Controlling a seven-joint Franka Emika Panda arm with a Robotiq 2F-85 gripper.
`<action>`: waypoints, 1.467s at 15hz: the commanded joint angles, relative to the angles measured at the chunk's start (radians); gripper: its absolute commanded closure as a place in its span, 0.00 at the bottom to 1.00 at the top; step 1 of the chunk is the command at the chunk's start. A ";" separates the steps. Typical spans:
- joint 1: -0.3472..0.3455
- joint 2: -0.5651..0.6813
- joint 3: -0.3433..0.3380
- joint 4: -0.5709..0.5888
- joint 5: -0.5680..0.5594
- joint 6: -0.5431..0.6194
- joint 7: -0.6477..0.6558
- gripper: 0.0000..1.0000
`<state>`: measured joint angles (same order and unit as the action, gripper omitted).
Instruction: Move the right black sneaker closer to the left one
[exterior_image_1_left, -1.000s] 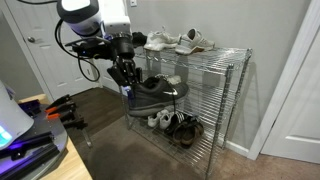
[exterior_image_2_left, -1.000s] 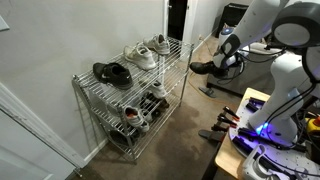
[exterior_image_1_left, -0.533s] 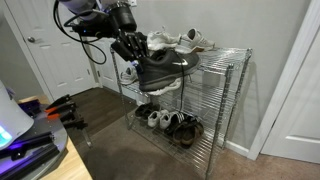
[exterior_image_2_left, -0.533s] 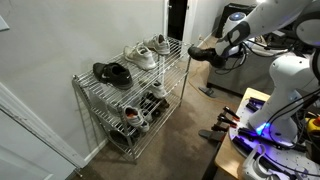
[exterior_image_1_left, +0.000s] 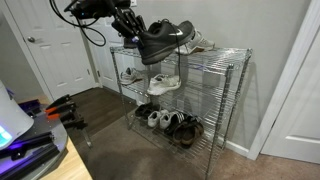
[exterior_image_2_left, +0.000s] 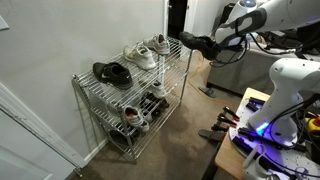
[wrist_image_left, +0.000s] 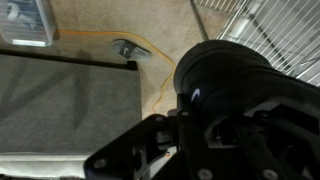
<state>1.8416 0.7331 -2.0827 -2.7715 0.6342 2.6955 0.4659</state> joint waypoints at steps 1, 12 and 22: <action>0.215 0.029 -0.135 0.000 0.181 -0.053 -0.148 0.95; 0.369 0.113 -0.236 0.004 0.636 -0.421 -0.531 0.95; 0.133 0.130 -0.162 0.003 0.685 -0.735 -0.663 0.95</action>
<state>2.0447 0.8202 -2.2588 -2.7715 1.2668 2.0467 -0.1329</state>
